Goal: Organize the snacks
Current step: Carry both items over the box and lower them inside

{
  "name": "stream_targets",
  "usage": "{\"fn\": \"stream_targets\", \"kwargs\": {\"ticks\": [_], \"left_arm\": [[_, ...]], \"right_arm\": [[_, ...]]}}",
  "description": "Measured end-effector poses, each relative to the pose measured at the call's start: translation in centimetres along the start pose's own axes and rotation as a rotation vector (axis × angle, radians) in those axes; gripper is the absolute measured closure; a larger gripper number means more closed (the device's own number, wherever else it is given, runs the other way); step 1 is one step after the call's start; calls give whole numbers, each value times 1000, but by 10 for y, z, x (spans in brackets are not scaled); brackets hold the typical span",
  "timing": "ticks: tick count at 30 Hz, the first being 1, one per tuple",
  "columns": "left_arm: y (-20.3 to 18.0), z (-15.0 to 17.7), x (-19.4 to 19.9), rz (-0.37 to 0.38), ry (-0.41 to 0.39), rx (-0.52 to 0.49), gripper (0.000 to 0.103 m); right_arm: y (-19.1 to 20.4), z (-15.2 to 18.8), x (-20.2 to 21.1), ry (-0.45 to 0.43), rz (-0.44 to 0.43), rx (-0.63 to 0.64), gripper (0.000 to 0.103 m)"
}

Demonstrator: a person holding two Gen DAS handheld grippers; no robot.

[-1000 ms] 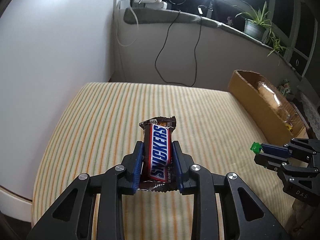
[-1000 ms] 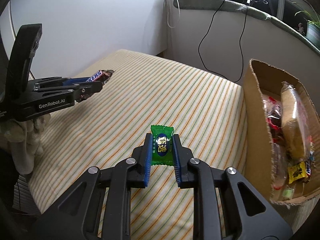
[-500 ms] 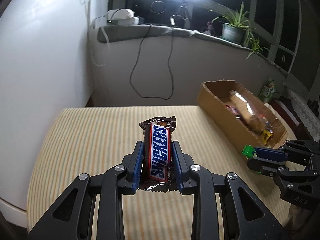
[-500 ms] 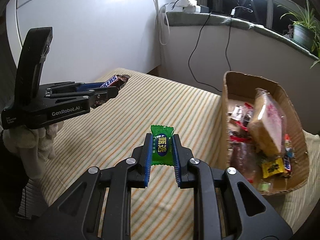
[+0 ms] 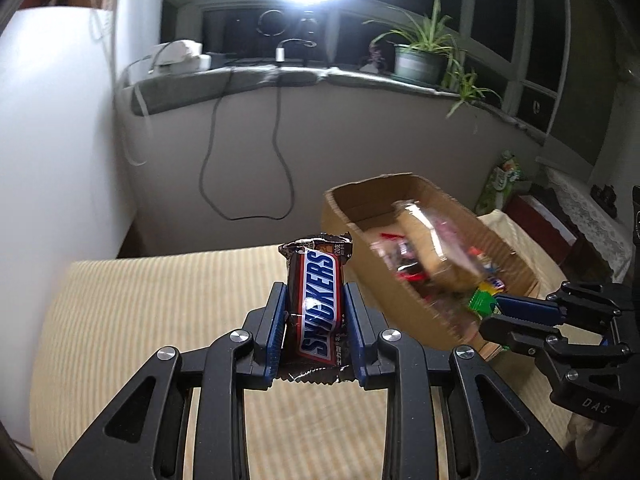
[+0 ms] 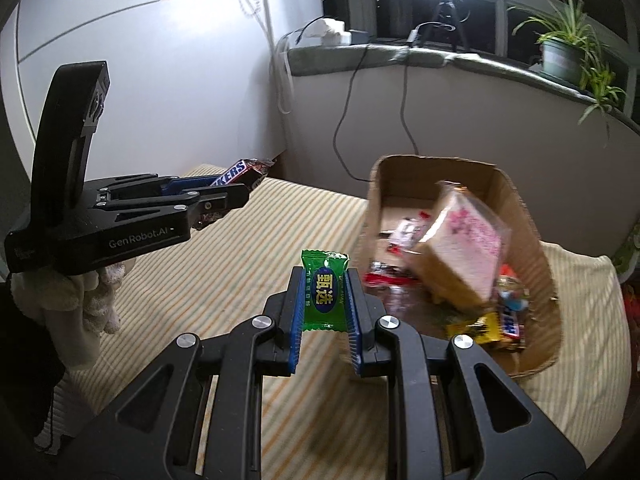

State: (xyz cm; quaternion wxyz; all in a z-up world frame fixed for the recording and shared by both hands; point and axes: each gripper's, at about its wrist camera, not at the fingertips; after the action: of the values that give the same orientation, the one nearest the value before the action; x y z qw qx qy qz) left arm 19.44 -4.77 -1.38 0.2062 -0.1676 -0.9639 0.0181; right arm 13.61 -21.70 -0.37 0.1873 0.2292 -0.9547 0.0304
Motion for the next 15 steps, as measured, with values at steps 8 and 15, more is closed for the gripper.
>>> {"fn": "stream_targets", "kwargs": {"ticks": [8,15], "left_arm": [[-32,-11,-26,60,9,-16,77],[-51,-20,-58,76,31,-31,77]], "right_arm": [[-41,2,12,-13,62,-36,84],[-72,7,16,-8,100,-64,84]]}}
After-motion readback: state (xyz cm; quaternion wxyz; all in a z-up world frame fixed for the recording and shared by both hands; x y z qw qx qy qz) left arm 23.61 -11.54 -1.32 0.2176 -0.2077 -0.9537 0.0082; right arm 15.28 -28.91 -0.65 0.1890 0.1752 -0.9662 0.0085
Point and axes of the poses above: each gripper's, at about its wrist camera, not at the fingertips, and x roughly against the way its jaws point, y to its left, z to its underside, and after that the axes turned 15 degrees about -y, right-handed
